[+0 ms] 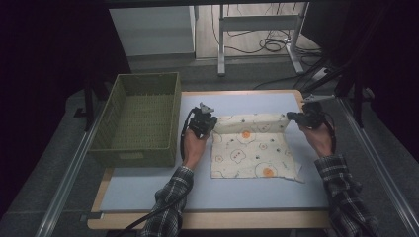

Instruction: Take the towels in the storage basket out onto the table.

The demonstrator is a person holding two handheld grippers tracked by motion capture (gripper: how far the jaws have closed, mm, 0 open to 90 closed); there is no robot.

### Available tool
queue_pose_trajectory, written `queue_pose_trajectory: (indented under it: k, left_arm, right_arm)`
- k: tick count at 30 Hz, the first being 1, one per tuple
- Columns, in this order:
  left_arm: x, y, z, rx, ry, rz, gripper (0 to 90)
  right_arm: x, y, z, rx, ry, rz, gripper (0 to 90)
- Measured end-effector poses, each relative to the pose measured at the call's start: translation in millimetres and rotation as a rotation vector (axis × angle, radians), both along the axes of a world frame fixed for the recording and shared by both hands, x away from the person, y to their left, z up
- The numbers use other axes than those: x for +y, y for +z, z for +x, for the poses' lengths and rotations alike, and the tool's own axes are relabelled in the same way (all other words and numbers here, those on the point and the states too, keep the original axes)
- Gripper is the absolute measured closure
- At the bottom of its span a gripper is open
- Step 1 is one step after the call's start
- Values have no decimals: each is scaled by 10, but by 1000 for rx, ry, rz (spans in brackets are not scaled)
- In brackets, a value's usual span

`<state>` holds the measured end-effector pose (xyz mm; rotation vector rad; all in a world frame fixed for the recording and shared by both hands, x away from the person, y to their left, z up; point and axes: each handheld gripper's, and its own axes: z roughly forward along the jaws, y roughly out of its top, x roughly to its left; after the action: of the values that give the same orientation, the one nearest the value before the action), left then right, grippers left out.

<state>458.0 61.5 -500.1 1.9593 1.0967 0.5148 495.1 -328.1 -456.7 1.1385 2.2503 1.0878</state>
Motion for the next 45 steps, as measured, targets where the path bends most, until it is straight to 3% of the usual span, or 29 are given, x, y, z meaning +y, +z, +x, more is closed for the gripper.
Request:
queue_pose_trajectory:
  k: [3,4,6,7,9,11,14,16,18,19,21,24,34,43,45]
  left_arm:
    - [6,-2,-82,-5,-10,-6,873]
    - [6,0,-155,-8,-24,-12,873]
    - [1,-2,-202,-12,-28,-20,873]
    - [-14,-9,-297,-13,-41,-27,872]
    - [-23,-17,-361,-18,-52,-26,872]
    - [-26,-29,-492,-21,-76,-21,872]
    - [-16,-41,-581,-25,-91,-24,872]
    - [13,-56,-711,-25,-121,-19,871]
    - [19,-64,-751,-25,-130,-18,871]
    - [30,-71,-799,-24,-141,-10,871]
    - [46,-91,-861,-20,-160,-20,870]
    - [61,-166,-978,2,-198,-17,871]
    - [124,-311,-1155,45,-222,-29,871]
    - [122,-340,-1332,74,-277,-6,863]
    - [133,-346,-1381,98,-295,-17,792]
  right_arm:
    - [-36,-4,-112,3,9,12,891]
    - [-74,-27,-239,10,17,13,891]
    - [-87,-37,-281,12,19,12,891]
    - [-126,-71,-408,15,25,20,891]
    - [-138,-81,-451,18,25,19,891]
    - [-193,-124,-627,18,36,28,891]
    - [-215,-137,-721,17,41,30,891]
    - [-230,-156,-886,18,59,35,891]
    - [-228,-159,-923,20,62,31,891]
    - [-223,-181,-1029,21,76,23,890]
    - [-221,-191,-1063,24,80,22,890]
    - [-210,-282,-1246,37,100,12,889]
    - [-210,-419,-1476,56,125,9,886]
    - [-242,-466,-1626,55,127,16,878]
    - [-264,-490,-1681,59,120,11,844]
